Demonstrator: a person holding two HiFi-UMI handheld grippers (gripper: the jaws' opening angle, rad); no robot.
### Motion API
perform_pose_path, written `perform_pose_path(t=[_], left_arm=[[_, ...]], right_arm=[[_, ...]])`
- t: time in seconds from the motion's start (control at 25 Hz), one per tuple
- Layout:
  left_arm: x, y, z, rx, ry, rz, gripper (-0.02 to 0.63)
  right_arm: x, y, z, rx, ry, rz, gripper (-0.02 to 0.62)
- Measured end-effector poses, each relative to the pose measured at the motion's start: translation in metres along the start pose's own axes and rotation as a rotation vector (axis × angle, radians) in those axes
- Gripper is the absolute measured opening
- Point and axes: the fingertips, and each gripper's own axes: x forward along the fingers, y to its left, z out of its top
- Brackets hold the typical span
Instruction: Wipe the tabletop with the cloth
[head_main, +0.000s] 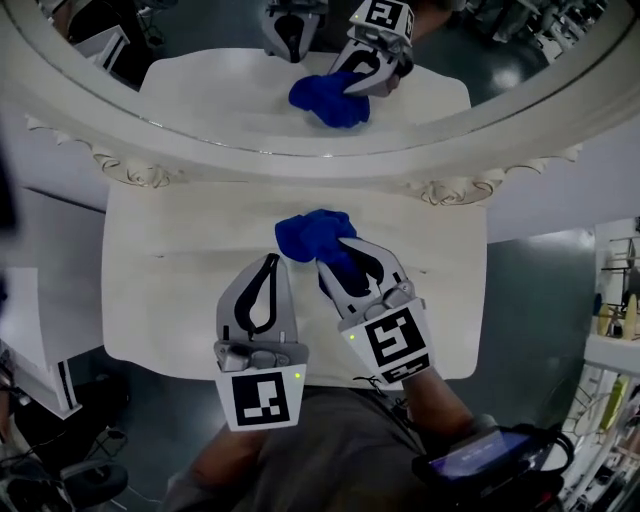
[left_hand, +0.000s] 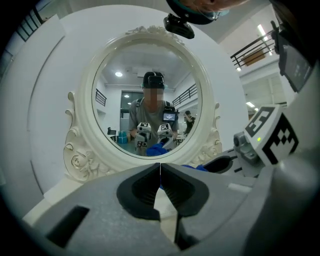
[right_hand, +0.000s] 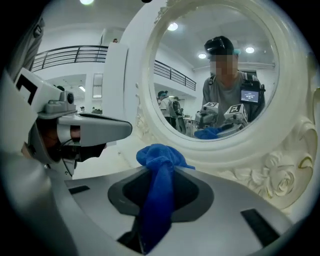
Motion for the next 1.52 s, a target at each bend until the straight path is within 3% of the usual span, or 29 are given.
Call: perform_pose_path(t=[0.24,0.36,0.68,0.84,1.52], left_arm=[[0.015,0.017,0.009,-0.075,0.058,0.022,0.017],[0.021,0.021,0.013,-0.052,0.082,0.013,0.017],[0.02,0.021,0.009,-0.119,0.122,-0.007,0.017],[0.034,0.014,-0.008,-0.101,0.145,-0.047,0.017],[0.035,-0.005,0.014,-0.068,0.142,0.011,0.017]], right_arm=[[0.026,-0.023,0.02,-0.008,0.041,-0.011,0.103],[0.039,-0.031,0.028,-0.005,0.057,-0.009,0.103],[0.044,-0.035,0.021,0.007,0.174,-0.017,0.103],[0.061,-0.043,0.012,-0.011,0.201,-0.024,0.103],[0.052,-0.049,0.024,-0.013,0.19,0.02,0.1]])
